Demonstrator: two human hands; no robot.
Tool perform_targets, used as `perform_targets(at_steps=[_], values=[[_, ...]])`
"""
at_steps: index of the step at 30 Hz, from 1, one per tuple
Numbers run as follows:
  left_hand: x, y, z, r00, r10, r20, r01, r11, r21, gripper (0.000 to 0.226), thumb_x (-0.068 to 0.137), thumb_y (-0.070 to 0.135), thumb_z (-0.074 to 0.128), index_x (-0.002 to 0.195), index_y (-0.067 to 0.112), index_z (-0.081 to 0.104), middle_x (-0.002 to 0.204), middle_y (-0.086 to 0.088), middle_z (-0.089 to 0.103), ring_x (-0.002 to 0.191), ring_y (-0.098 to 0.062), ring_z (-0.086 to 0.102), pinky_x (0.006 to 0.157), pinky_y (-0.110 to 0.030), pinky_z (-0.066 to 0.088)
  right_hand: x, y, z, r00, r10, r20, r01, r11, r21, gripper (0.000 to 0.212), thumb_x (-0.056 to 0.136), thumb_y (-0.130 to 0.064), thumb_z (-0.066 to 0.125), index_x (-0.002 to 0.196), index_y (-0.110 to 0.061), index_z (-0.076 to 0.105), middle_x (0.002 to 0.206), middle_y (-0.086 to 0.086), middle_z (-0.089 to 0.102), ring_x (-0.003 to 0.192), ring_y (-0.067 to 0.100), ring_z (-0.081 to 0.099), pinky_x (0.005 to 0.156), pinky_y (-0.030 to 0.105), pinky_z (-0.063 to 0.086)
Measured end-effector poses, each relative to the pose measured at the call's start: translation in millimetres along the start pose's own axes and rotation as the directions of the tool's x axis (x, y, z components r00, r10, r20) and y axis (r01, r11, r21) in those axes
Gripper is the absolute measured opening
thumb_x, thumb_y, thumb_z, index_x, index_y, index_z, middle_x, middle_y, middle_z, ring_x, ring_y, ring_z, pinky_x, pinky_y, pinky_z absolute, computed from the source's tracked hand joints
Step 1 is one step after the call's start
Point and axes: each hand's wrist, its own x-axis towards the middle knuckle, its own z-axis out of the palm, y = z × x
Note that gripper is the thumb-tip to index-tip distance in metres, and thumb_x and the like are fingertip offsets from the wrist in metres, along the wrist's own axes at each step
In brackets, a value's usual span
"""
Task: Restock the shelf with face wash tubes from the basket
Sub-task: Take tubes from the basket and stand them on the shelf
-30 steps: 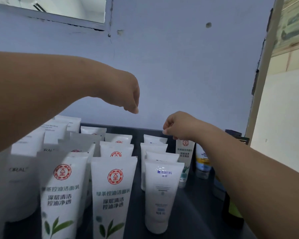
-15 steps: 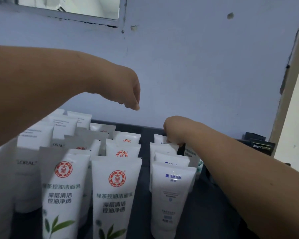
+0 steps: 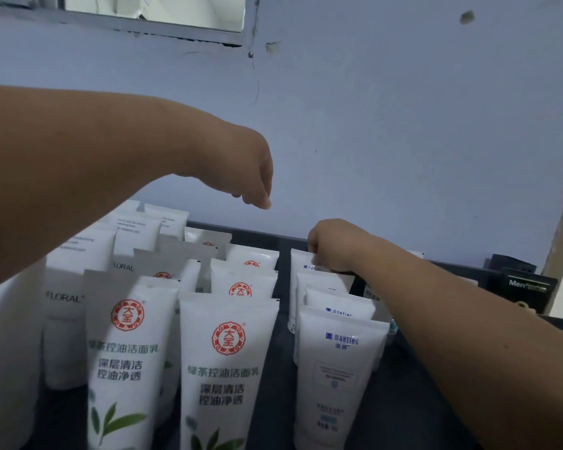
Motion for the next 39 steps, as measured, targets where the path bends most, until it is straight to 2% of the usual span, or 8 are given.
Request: perform_targets(at_steps=[4, 8, 13, 15, 19, 26, 32, 39], values=[[1.1, 2.0, 4.6, 1.000, -0.001, 0.009, 0.001, 1.000, -0.019, 0.020, 0.087, 0.030, 0.065, 0.101, 0.017, 0.072, 0.102, 0.000, 0.070, 0.092, -0.015, 0.063, 0.071, -0.021, 0.047, -13.4, 8.6, -10.7, 0.999, 0.009, -0.032, -0.001, 0.972, 0.234, 0.024, 0.093, -0.021, 0.060, 0.110, -0.006, 0.066, 0.097, 0.007, 0.071, 0.086, 0.023, 0.068, 0.082, 0.030, 0.051], [-1.8, 4.9, 11.5, 0.999, -0.001, 0.052, 0.001, 1.000, -0.013, 0.022, 0.087, 0.032, 0.065, 0.103, 0.018, 0.071, 0.106, 0.001, 0.070, 0.100, -0.016, 0.063, 0.086, -0.029, 0.049, -46.4, 21.2, -34.0, 1.000, -0.006, -0.003, 0.007, 0.832, 0.554, 0.017, 0.090, -0.029, 0.066, 0.097, -0.014, 0.069, 0.083, -0.002, 0.069, 0.078, 0.014, 0.067, 0.070, 0.025, 0.052], [-9.4, 9.7, 23.5, 0.988, -0.024, 0.154, 0.011, 0.996, 0.086, 0.028, 0.086, 0.043, 0.063, 0.108, 0.026, 0.069, 0.111, 0.004, 0.067, 0.106, -0.016, 0.059, 0.093, -0.031, 0.041, -70.1, 26.5, -26.6, 0.994, -0.034, 0.107, -0.013, 0.911, 0.411, 0.013, 0.085, -0.033, 0.071, 0.097, -0.029, 0.069, 0.090, -0.006, 0.070, 0.068, 0.012, 0.059, 0.066, 0.024, 0.050], [-12.1, 12.3, 24.7, 0.988, -0.011, 0.152, 0.004, 0.999, 0.049, 0.025, 0.085, 0.044, 0.064, 0.104, 0.030, 0.069, 0.110, 0.004, 0.067, 0.105, -0.015, 0.059, 0.098, -0.034, 0.042, -69.9, 26.1, -16.1, 0.997, -0.015, 0.078, -0.019, 0.905, 0.425, 0.007, 0.085, -0.026, 0.071, 0.090, -0.028, 0.068, 0.093, 0.000, 0.073, 0.075, 0.015, 0.064, 0.073, 0.027, 0.053], [-18.0, 21.2, 28.4, 0.982, 0.039, 0.184, -0.035, 0.999, -0.025, 0.021, 0.083, 0.043, 0.067, 0.101, 0.031, 0.070, 0.106, 0.007, 0.068, 0.101, -0.011, 0.060, 0.093, -0.031, 0.042, -69.3, 25.1, -5.1, 1.000, 0.012, -0.013, -0.004, 0.889, 0.458, 0.005, 0.088, -0.015, 0.067, 0.086, -0.020, 0.066, 0.080, -0.005, 0.067, 0.066, 0.010, 0.057, 0.065, 0.023, 0.048], [-27.2, 22.7, 38.3, 0.976, 0.059, 0.209, -0.034, 0.992, -0.121, 0.026, 0.081, 0.042, 0.070, 0.104, 0.031, 0.070, 0.101, 0.016, 0.066, 0.104, -0.008, 0.057, 0.096, -0.029, 0.043, -63.6, 20.7, -0.3, 0.992, 0.010, -0.126, 0.036, 0.933, 0.359, 0.009, 0.093, -0.015, 0.057, 0.085, -0.018, 0.060, 0.101, -0.001, 0.063, 0.089, 0.017, 0.057, 0.075, 0.026, 0.045], [-37.0, 21.6, 38.4, 0.977, 0.090, 0.193, -0.044, 0.973, -0.228, 0.017, 0.077, 0.041, 0.074, 0.092, 0.033, 0.073, 0.100, 0.018, 0.067, 0.100, 0.002, 0.054, 0.085, -0.020, 0.042, -55.1, 14.1, 6.6, 0.987, 0.051, -0.149, 0.007, 0.930, 0.367, 0.015, 0.093, -0.013, 0.056, 0.103, -0.011, 0.067, 0.090, -0.004, 0.054, 0.087, 0.016, 0.052, 0.071, 0.024, 0.041], [-41.3, 27.4, 41.9, 0.963, 0.160, 0.215, -0.118, 0.973, -0.197, 0.012, 0.075, 0.039, 0.075, 0.086, 0.033, 0.075, 0.100, 0.015, 0.071, 0.109, -0.005, 0.059, 0.100, -0.030, 0.044, -75.8, 25.3, -16.8, 0.978, 0.082, -0.191, 0.027, 0.861, 0.507, 0.008, 0.091, -0.020, 0.062, 0.093, -0.016, 0.069, 0.082, -0.003, 0.063, 0.079, 0.016, 0.058, 0.065, 0.025, 0.047]])
